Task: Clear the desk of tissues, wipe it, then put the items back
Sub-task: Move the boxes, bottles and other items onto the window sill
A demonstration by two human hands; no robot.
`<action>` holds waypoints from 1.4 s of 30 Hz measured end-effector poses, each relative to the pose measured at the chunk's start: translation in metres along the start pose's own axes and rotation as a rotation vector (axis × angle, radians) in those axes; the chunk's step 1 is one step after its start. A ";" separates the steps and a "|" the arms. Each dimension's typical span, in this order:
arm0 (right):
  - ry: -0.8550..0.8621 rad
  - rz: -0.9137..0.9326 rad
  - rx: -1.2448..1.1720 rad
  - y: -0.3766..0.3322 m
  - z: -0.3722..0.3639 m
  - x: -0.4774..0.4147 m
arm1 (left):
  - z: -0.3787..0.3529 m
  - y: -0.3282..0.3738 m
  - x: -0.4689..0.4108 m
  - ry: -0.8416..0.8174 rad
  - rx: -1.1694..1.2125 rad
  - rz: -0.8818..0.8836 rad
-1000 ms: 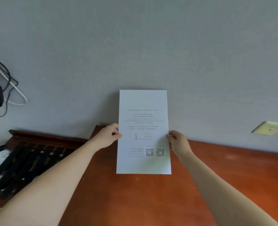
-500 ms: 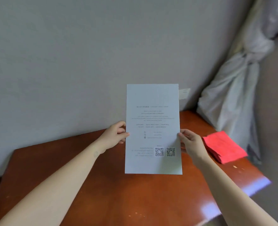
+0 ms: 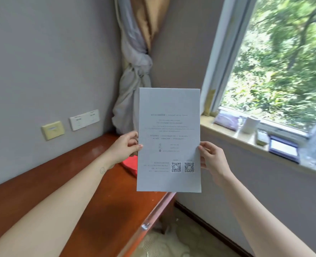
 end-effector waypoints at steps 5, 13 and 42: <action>0.141 0.021 0.053 0.001 0.090 -0.013 | -0.072 0.056 -0.047 -0.090 -0.013 -0.067; 0.356 0.033 0.113 0.002 0.196 0.003 | -0.168 0.123 -0.088 -0.313 -0.012 -0.180; 1.353 0.045 0.459 -0.059 0.438 0.189 | -0.532 0.325 -0.078 -1.304 -0.044 -0.645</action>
Point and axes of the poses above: each hand's wrist, its own x-axis away from the middle knuckle, its own z-axis out of the back of the hand, y = z × x, the point moved 6 cm from there along -x, towards the middle knuckle, and after that the axes turned 15 degrees about z, right-handed, at the moved point
